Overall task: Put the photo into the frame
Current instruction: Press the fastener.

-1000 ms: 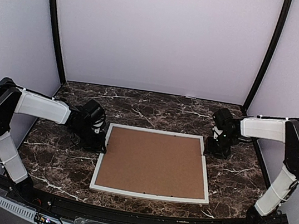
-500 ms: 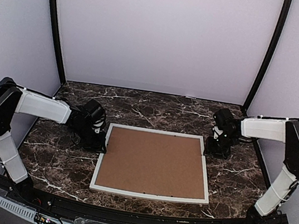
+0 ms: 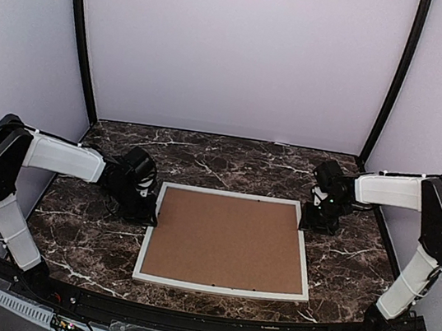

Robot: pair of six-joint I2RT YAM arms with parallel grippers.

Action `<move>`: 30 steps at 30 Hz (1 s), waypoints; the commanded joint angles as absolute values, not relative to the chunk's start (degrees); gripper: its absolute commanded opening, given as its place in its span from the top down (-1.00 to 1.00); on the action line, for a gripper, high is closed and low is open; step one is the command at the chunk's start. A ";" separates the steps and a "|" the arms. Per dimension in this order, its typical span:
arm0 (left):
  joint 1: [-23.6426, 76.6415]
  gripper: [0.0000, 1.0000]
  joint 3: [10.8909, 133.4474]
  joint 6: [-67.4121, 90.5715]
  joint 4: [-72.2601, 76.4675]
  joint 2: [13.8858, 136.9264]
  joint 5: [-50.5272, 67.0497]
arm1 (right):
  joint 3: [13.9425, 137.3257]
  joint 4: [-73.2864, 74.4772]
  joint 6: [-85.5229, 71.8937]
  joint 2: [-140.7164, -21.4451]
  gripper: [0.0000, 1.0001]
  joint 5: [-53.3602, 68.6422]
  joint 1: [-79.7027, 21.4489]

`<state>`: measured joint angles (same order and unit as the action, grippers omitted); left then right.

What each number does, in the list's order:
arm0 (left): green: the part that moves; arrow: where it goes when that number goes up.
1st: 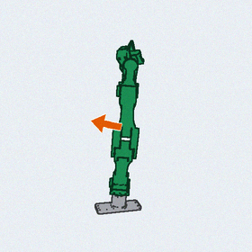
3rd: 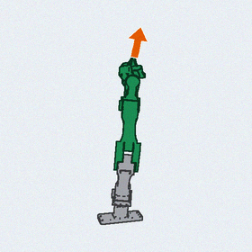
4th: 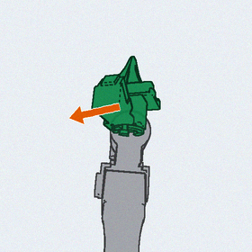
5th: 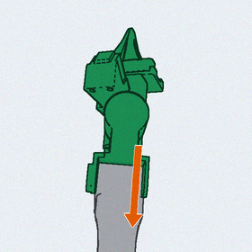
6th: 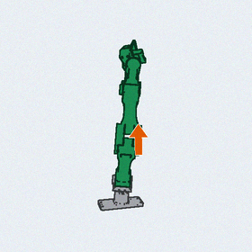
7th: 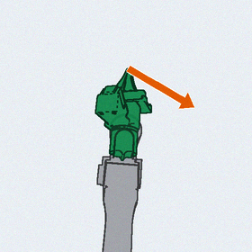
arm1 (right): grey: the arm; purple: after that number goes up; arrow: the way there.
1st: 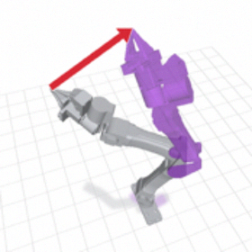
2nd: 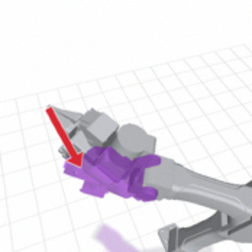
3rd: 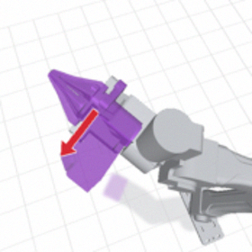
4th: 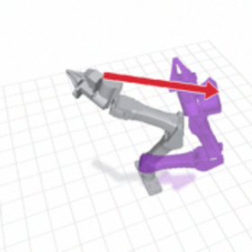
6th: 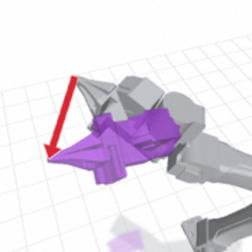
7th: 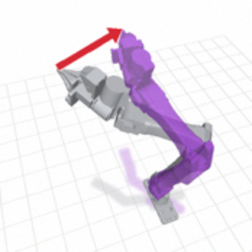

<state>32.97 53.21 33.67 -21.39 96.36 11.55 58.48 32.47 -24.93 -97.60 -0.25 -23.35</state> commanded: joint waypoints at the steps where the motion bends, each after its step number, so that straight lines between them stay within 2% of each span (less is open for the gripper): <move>1: 33.46 0.54 53.27 33.13 -21.78 98.35 11.04 | 57.31 31.51 -25.92 -98.81 0.01 2.17 -25.62; 30: 34.01 0.55 52.56 33.25 -20.96 98.88 11.44 | 51.65 27.66 -27.64 -102.19 0.04 3.25 -29.30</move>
<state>33.01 53.23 33.67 -21.30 96.47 11.55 55.22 25.89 -27.49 -97.58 -1.45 -26.70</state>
